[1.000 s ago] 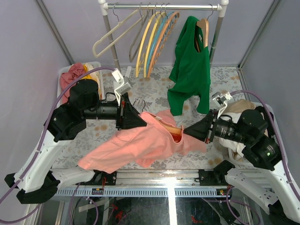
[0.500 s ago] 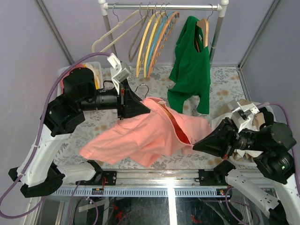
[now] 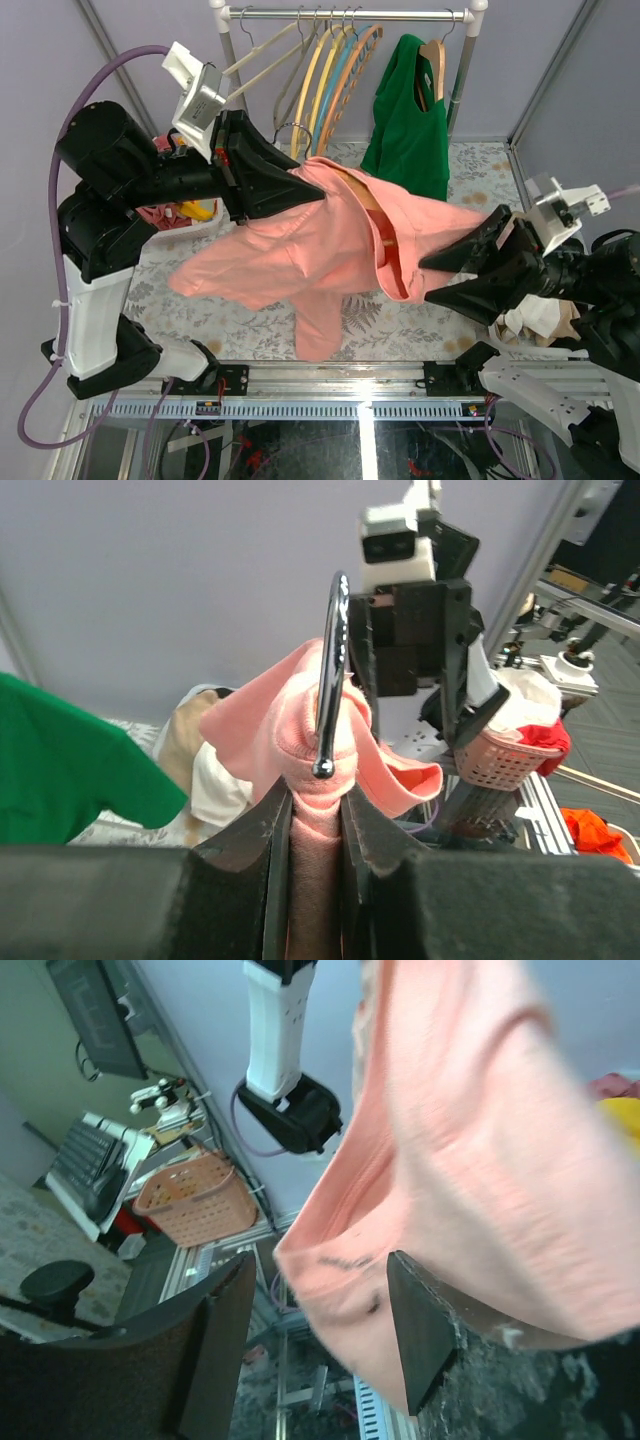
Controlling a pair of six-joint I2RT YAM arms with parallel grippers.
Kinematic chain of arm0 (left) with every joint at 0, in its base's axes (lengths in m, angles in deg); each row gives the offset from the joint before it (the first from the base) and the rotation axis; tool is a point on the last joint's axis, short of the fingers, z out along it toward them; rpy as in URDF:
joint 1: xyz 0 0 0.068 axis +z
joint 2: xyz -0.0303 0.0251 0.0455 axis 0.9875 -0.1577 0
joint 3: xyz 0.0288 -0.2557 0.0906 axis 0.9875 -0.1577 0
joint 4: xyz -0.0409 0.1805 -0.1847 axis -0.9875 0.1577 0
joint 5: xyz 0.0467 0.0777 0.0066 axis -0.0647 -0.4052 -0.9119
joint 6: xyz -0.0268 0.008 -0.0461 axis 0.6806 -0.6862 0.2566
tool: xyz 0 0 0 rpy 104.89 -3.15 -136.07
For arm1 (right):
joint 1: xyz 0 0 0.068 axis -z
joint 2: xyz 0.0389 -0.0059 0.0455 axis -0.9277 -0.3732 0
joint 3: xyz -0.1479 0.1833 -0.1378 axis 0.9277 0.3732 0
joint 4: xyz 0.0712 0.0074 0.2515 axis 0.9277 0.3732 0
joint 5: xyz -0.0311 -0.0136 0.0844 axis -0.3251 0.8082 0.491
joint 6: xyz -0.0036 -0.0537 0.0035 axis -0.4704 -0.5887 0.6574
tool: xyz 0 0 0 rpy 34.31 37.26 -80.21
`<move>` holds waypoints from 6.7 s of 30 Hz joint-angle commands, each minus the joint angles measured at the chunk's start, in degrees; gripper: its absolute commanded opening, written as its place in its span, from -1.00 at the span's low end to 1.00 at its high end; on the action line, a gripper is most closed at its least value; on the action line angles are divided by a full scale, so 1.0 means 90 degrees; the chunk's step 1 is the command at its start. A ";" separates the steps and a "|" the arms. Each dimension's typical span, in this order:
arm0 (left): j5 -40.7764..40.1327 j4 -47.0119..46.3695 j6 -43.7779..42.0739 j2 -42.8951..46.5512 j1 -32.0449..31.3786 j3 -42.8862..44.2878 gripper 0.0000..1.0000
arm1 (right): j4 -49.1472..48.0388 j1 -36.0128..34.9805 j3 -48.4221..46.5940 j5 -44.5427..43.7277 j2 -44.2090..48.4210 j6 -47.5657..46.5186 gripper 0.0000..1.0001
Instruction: Place the t-shirt on the hanger
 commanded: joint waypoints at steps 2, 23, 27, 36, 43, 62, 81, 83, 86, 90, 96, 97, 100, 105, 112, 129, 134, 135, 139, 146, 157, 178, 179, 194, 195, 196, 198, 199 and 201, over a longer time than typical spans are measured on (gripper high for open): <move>0.0532 -0.0883 0.0509 0.0125 0.0007 -0.0123 -1.00 | 0.1580 0.0010 -0.1835 -0.0879 -0.0638 -0.1067 0.27; 0.1143 -0.0418 0.0696 0.1704 0.0010 -0.3265 -1.00 | 0.2434 0.0008 -0.0474 -0.1070 -0.0696 -0.2354 0.21; 0.1144 -0.0357 0.0665 0.1743 0.0015 -0.3424 -1.00 | 0.2271 0.0010 -0.0149 -0.0884 -0.0609 -0.2338 0.22; 0.1125 -0.0330 0.0612 0.1951 0.0011 -0.4041 -1.00 | 0.2233 0.0010 -0.0277 -0.1520 -0.0400 -0.2315 0.30; 0.1061 -0.0335 0.0615 0.2115 0.0012 -0.4371 -1.00 | 0.1862 0.0010 -0.0039 -0.0824 -0.0214 -0.2081 0.25; 0.0887 -0.0399 0.0595 0.1941 0.0012 -0.4494 -1.00 | 0.1040 0.0008 0.0968 0.0513 -0.0316 -0.1755 -0.08; 0.0898 -0.0520 0.0698 0.1825 0.0012 -0.4479 -1.00 | 0.1068 0.0010 0.1257 0.0646 -0.0479 -0.2018 0.07; 0.0902 -0.0525 0.0710 0.1807 0.0006 -0.4459 -1.00 | 0.1059 0.0010 0.1298 0.0635 -0.0502 -0.2029 0.07; 0.0898 -0.0530 0.0713 0.1779 0.0012 -0.4439 -1.00 | 0.1018 0.0010 0.1356 0.0640 -0.0525 -0.2041 0.09; 0.0911 -0.0550 0.0722 0.1757 0.0009 -0.4449 -1.00 | 0.0938 0.0010 0.1414 0.0699 -0.0565 -0.2031 0.11; 0.0919 -0.0654 0.0748 0.1745 0.0016 -0.4517 -1.00 | 0.0795 0.0010 0.1532 0.0791 -0.0622 -0.1978 0.11; 0.0930 -0.0673 0.0763 0.1748 0.0012 -0.4529 -1.00 | 0.0761 0.0010 0.1554 0.0819 -0.0633 -0.1964 0.11; 0.0930 -0.0729 0.0797 0.1739 0.0011 -0.4551 -1.00 | 0.0671 0.0000 0.1619 0.0874 -0.0650 -0.1933 0.11; 0.0955 -0.0784 0.0822 0.1701 0.0006 -0.4576 -1.00 | 0.0554 -0.0034 0.1672 0.0960 -0.0711 -0.1889 0.11; 0.1003 -0.0940 0.0882 0.1674 0.0011 -0.4681 -1.00 | 0.0377 -0.0194 0.1775 0.1016 -0.0809 -0.1835 0.07; 0.0930 -0.1079 0.1014 0.1549 0.0013 -0.4835 -0.97 | 0.0516 -0.0586 0.1922 0.0276 -0.0577 -0.1835 -1.00; -0.0087 -0.0249 0.0565 0.1584 0.0014 -0.4519 -0.59 | 0.1076 -0.0586 0.1677 -0.0426 -0.0339 -0.1924 -1.00; -0.0489 -0.0058 0.0473 0.1582 0.0011 -0.4439 -0.54 | 0.1220 -0.0586 0.1614 -0.0595 -0.0285 -0.1930 -1.00; -0.1686 0.0516 0.0242 0.1647 0.0009 -0.4258 -0.39 | 0.1684 -0.0586 0.1415 -0.1248 -0.0115 -0.1909 -1.00; -0.3553 0.0901 0.0052 0.1901 0.0012 -0.4559 -0.33 | 0.1862 -0.0586 0.1135 -0.2102 0.0202 -0.1581 -1.00; -0.4100 0.0836 -0.0127 0.2624 0.0011 -0.5381 -0.30 | 0.2108 -0.0586 0.0388 -0.2672 0.0200 -0.1564 -1.00; -0.4280 -0.0168 -0.0186 0.3652 0.0009 -0.6793 0.09 | 0.2630 -0.0586 -0.1344 -0.3365 0.0013 -0.1914 -1.00; -0.4232 -0.0303 -0.0175 0.3748 0.0011 -0.6877 0.12 | 0.2648 -0.0586 -0.1423 -0.3361 -0.0002 -0.1936 -1.00; -0.4187 -0.0696 -0.0538 0.4016 0.0006 -0.7365 0.25 | 0.2644 -0.0586 -0.1668 -0.3168 0.0029 -0.1979 -1.00; -0.4132 -0.0662 -0.0562 0.4021 0.0012 -0.7391 0.25 | 0.2667 -0.0586 -0.1692 -0.3179 0.0028 -0.1987 -1.00; -0.4078 -0.0624 -0.0582 0.4040 0.0012 -0.7406 0.25 | 0.2677 -0.0581 -0.1724 -0.3180 0.0033 -0.1991 -1.00; -0.4157 -0.0559 -0.0591 0.4044 0.0012 -0.7453 0.25 | 0.2697 -0.0586 -0.1774 -0.3181 0.0039 -0.1991 -1.00; -0.4301 -0.0541 -0.0580 0.4051 0.0012 -0.7495 0.24 | 0.2698 -0.0584 -0.1796 -0.3168 0.0035 -0.1991 -1.00; -0.4580 -0.0549 -0.0577 0.4076 0.0012 -0.7576 0.25 | 0.2695 -0.0586 -0.1829 -0.3151 0.0040 -0.1992 -1.00</move>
